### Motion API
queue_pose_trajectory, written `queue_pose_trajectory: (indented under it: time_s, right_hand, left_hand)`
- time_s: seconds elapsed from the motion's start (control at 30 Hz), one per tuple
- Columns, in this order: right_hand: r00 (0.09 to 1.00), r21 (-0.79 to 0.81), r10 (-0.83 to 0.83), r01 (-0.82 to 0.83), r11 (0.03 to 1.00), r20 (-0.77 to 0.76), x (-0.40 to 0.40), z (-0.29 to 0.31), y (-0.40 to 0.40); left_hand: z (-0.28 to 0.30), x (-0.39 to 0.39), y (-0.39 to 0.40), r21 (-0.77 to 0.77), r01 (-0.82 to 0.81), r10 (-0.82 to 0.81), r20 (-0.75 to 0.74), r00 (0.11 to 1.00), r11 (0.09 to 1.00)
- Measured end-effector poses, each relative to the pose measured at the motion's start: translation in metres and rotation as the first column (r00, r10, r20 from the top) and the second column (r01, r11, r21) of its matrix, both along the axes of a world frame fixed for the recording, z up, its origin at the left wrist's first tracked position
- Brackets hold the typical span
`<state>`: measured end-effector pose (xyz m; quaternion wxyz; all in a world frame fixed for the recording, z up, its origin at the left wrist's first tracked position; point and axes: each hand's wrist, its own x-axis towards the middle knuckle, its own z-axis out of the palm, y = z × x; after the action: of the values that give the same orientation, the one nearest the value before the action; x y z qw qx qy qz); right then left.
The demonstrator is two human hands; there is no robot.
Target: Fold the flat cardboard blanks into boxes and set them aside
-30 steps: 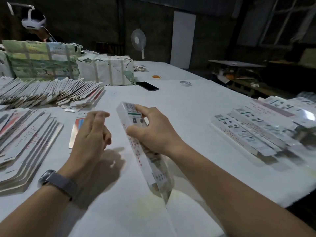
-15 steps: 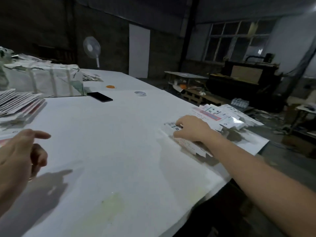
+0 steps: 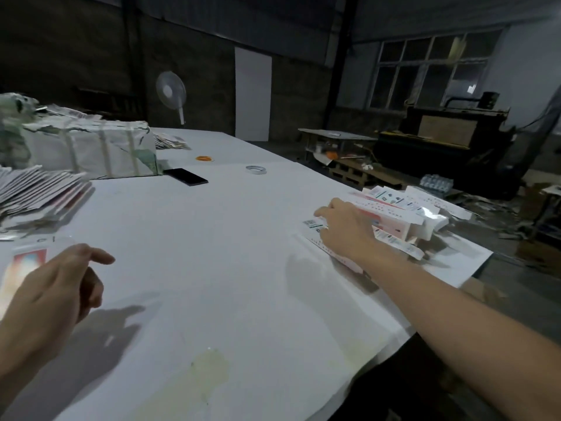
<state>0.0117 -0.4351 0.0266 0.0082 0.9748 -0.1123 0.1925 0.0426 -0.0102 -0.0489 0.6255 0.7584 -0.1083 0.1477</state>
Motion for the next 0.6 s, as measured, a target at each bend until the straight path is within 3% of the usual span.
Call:
queue_pose_trajectory:
  time_s: [0.17, 0.33, 0.53, 0.6]
  right_hand:
    - [0.958, 0.178, 0.288, -0.282, 0.943, -0.006, 0.003, -0.002, 0.099]
    - [0.853, 0.494, 0.518, -0.474, 0.729, 0.053, 0.005, -0.006, 0.203]
    - [0.806, 0.703, 0.510, -0.549, 0.453, 0.300, 0.007, -0.033, 0.281]
    - [0.794, 0.709, 0.488, -0.575, 0.408, 0.363, 0.004, -0.047, 0.284]
  left_hand:
    - [0.010, -0.022, -0.004, 0.192, -0.097, 0.069, 0.148, 0.987, 0.977]
    - [0.023, -0.042, -0.015, 0.327, -0.159, 0.103, 0.181, 0.978, 0.932]
    - [0.025, -0.041, -0.007, 0.476, -0.238, 0.185, 0.156, 0.970, 0.847]
    - [0.025, -0.039, 0.001, 0.539, -0.347, 0.272, 0.216, 0.938, 0.768]
